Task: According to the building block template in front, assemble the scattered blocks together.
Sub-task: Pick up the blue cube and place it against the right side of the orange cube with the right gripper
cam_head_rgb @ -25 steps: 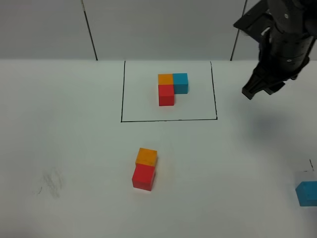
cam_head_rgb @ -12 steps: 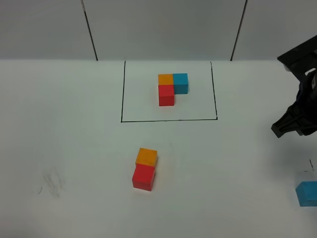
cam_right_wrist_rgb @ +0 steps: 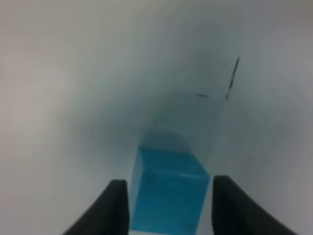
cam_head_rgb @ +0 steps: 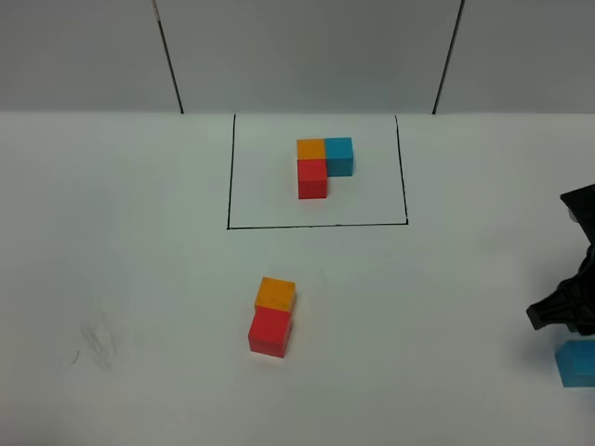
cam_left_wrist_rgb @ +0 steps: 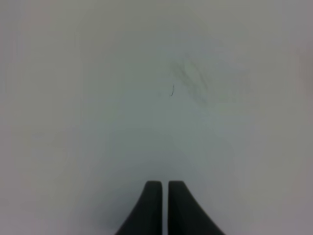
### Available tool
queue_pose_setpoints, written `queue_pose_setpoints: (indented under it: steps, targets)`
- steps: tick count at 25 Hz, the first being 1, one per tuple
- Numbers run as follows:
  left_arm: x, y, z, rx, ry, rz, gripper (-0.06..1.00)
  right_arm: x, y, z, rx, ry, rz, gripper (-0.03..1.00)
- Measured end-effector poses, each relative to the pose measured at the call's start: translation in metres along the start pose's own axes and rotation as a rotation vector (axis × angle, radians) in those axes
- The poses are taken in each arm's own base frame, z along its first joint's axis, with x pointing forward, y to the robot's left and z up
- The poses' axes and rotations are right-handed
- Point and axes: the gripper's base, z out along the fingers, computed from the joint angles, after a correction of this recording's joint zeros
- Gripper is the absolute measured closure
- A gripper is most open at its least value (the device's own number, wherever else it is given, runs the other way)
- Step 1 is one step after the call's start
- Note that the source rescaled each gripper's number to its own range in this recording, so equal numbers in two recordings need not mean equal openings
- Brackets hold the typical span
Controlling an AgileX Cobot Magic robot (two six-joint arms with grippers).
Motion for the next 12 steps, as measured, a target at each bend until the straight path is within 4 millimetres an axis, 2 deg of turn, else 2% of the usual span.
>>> queue_pose_setpoints:
  steps: [5, 8, 12]
  targets:
    - [0.0, 0.0, 0.0, 0.0, 0.0, 0.0, 0.94, 0.014, -0.009, 0.014, -0.003, -0.004, 0.046, 0.41]
    - [0.0, 0.0, 0.0, 0.0, 0.0, 0.0, 0.94, 0.02, -0.008, 0.019, -0.01, -0.013, 0.046, 0.28]
    - [0.0, 0.0, 0.0, 0.0, 0.0, 0.0, 0.94, 0.025, -0.006, 0.026, -0.024, -0.049, 0.051, 0.05]
